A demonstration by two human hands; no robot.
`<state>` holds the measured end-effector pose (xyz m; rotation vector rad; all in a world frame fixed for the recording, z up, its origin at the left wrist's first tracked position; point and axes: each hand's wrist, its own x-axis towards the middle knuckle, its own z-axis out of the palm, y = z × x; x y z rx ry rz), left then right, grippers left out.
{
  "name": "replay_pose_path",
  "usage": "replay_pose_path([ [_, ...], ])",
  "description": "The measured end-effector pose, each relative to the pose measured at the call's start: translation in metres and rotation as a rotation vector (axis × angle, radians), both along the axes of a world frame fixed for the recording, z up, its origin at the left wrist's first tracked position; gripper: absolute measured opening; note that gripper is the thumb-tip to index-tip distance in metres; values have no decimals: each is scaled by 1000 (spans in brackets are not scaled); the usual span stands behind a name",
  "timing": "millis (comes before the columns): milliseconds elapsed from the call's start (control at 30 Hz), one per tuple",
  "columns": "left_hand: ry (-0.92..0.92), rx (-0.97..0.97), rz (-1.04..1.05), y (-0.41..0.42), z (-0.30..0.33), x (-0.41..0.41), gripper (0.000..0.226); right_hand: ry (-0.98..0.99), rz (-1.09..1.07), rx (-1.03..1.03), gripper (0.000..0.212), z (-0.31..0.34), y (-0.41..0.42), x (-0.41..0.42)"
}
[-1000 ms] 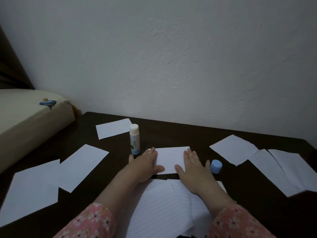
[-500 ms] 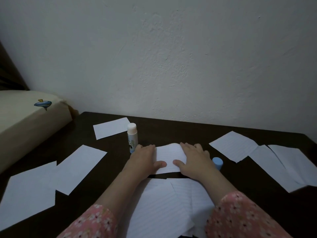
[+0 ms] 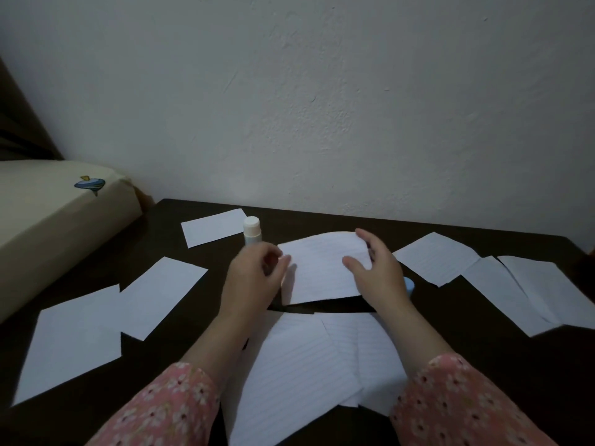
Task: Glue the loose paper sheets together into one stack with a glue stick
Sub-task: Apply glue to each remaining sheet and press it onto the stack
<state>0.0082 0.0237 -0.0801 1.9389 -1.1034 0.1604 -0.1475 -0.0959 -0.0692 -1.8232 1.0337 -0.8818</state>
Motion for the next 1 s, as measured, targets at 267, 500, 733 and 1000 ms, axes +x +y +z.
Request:
replay_pose_path([
  [267, 460, -64, 177, -7, -4, 20, 64, -341, 8, 128, 47, 2, 23, -16],
  [500, 503, 69, 59, 5, -1, 33, 34, -164, 125, 204, 49, -1, 38, -20],
  [733, 403, 630, -190, 55, 34, 28, 53, 332, 113, 7, 54, -6, 52, -31],
  [1000, 202, 902, -129, 72, 22, 23, 65, 763, 289, -240, 81, -23, 82, -36],
])
